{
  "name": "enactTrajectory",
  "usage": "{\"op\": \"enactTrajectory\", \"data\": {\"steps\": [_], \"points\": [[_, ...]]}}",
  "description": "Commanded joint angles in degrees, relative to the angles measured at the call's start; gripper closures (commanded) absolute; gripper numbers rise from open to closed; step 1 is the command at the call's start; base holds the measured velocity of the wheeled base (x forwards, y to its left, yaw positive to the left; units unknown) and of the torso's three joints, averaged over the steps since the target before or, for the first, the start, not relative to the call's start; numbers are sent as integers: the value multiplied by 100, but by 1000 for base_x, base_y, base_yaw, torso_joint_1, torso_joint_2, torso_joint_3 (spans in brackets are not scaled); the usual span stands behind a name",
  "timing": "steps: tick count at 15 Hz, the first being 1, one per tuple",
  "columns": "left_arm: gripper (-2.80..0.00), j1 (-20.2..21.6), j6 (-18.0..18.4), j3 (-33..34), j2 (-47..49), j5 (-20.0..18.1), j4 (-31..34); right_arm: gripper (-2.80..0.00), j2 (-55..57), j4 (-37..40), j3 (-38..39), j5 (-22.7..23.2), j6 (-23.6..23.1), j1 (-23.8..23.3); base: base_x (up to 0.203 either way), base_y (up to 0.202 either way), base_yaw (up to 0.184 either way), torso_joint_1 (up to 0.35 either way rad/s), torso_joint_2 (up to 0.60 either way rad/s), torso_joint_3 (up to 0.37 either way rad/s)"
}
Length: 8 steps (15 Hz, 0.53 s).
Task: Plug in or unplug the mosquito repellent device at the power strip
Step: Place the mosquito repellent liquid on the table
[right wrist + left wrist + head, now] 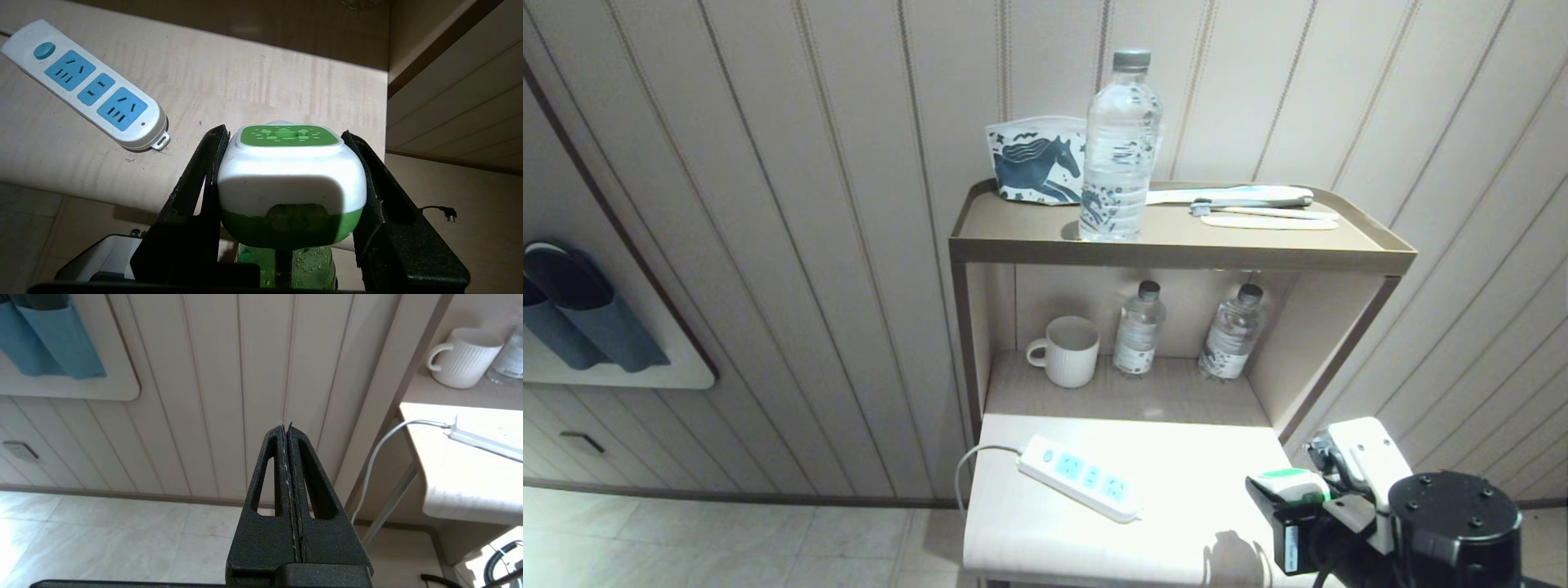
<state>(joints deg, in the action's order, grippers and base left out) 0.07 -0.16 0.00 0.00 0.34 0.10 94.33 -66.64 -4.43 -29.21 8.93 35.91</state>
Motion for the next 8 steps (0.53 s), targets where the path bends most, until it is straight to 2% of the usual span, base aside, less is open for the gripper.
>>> {"op": "enactTrajectory", "data": {"steps": [1, 5, 8], "points": [[0, 1, -2, 0, 9, 1, -2, 0, -4, -60, 38, -6, 48, 12, 0, 0, 0, -153, 339, 169], [0, 1, -2, 0, 9, 10, -2, 0, -86, -60, 17, -6, 131, 47, 0, 0, 0, -166, 363, 189], [0, 1, -2, 0, 9, 1, -2, 0, -281, -55, -22, -6, 135, 30, 0, 0, 0, -234, 510, 272]]}}
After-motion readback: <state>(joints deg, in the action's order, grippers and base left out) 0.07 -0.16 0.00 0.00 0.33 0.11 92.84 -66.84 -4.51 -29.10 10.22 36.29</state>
